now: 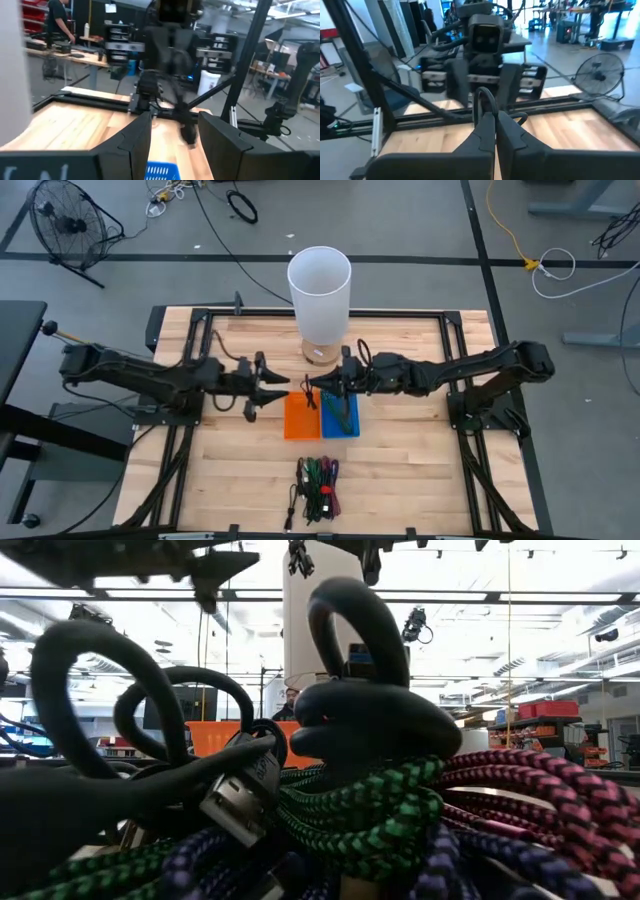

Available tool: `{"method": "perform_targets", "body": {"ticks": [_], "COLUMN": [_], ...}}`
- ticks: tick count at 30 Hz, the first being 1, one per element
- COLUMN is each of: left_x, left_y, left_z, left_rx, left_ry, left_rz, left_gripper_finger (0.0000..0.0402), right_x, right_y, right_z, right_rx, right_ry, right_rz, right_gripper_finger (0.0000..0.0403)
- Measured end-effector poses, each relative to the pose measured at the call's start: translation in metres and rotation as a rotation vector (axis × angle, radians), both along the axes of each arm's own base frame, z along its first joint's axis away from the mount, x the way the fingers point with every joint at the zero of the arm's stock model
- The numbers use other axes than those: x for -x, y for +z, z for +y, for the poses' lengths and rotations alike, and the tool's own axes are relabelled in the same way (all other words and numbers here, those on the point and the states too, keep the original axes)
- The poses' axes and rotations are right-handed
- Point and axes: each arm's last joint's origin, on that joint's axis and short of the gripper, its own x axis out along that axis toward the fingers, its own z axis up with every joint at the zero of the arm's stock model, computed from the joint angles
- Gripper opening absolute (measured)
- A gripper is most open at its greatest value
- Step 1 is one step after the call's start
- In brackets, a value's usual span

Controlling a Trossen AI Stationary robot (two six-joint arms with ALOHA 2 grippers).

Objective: Pick & Place USB Port
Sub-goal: Put the black USB cable into the orange bin

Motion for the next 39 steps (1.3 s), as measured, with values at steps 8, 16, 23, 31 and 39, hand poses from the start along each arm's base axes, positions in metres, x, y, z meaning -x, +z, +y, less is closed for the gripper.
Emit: {"method": "perform_targets", "body": {"ticks": [8, 16, 23, 31, 39], "left_x": [-0.045, -0.073, -0.084, -0.083, -0.079], "left_y": [0.010, 0.014, 0.019, 0.012, -0.012], "left_z": [0.000, 0.002, 0.002, 0.007, 0.014], "left_rx": [-0.027, -0.026, -0.026, -0.025, 0.056], "left_ry": [0.008, -0.036, -0.036, -0.001, 0.104], "left_rz": [0.042, 0.053, 0.061, 0.139, 0.385], "left_gripper_finger": [0.0170, 0.0170, 0.0164, 0.0040, 0.0040], "right_x": [0.014, 0.015, 0.015, 0.015, 0.019], "right_y": [0.021, 0.016, 0.016, 0.013, 0.018], "right_z": [-0.007, -0.008, -0.008, -0.008, -0.008], "right_rx": [0.058, 0.079, 0.083, 0.109, 0.100], "right_ry": [-0.005, -0.035, -0.050, -0.047, -0.019], "right_rz": [-0.065, -0.004, -0.002, 0.025, 0.014], "right_gripper_finger": [0.0000, 0.0000, 0.0000, 0.0022, 0.0060]}}
